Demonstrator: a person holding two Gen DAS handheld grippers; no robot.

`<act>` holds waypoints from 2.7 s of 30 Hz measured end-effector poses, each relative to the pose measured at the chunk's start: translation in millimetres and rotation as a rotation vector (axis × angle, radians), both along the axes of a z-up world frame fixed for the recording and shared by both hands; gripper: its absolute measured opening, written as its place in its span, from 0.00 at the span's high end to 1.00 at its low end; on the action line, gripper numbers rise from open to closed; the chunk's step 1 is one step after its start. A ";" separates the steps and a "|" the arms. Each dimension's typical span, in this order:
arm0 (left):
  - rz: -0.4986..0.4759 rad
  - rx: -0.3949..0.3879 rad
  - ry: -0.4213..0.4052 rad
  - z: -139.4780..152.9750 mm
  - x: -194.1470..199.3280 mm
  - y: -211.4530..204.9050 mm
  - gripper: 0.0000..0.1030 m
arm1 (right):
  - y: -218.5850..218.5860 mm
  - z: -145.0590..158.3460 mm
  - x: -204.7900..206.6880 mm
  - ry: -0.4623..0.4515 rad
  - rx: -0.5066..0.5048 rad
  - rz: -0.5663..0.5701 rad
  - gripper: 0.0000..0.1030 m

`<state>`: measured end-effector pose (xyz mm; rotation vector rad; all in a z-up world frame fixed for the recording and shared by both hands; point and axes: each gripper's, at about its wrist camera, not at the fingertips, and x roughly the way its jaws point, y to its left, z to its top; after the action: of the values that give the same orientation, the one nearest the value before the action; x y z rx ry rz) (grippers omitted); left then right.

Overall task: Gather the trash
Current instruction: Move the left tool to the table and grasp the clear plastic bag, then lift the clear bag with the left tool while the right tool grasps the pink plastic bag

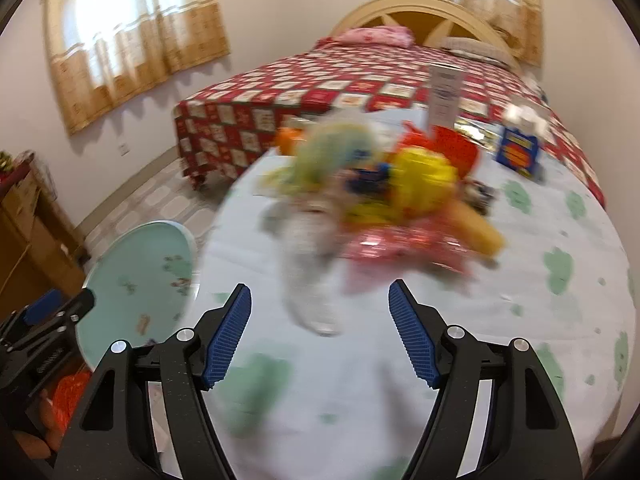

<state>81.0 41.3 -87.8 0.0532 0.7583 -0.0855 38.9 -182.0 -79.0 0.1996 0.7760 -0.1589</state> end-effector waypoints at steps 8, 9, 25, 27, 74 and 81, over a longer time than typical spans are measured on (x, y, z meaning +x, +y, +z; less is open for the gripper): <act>-0.085 -0.005 0.007 -2.2 -2.5 -35.8 0.34 | -70.9 -11.6 -19.8 0.018 0.018 -0.127 0.43; -0.095 -0.009 0.009 -2.2 -2.8 -40.9 0.34 | -74.4 -12.2 -21.0 0.018 0.020 -0.135 0.43; -0.265 0.000 0.002 7.3 18.7 -128.2 0.34 | -118.6 -10.8 -2.3 0.005 0.049 -0.159 0.49; -0.280 -0.008 0.002 7.1 23.4 -138.2 0.34 | -124.8 -12.8 -1.5 0.009 0.082 -0.167 0.49; -0.664 -0.128 0.047 33.2 -61.9 -172.8 0.88 | -128.4 22.7 -55.1 -0.082 0.098 -0.178 0.86; -0.703 -0.152 -0.020 58.3 -79.2 -172.9 0.90 | -130.0 38.1 -72.5 -0.126 0.065 -0.204 0.86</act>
<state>1.8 -131.6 -29.4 0.1740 0.6827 -0.8091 -33.6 -311.9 -40.9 0.3472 0.6350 -0.3119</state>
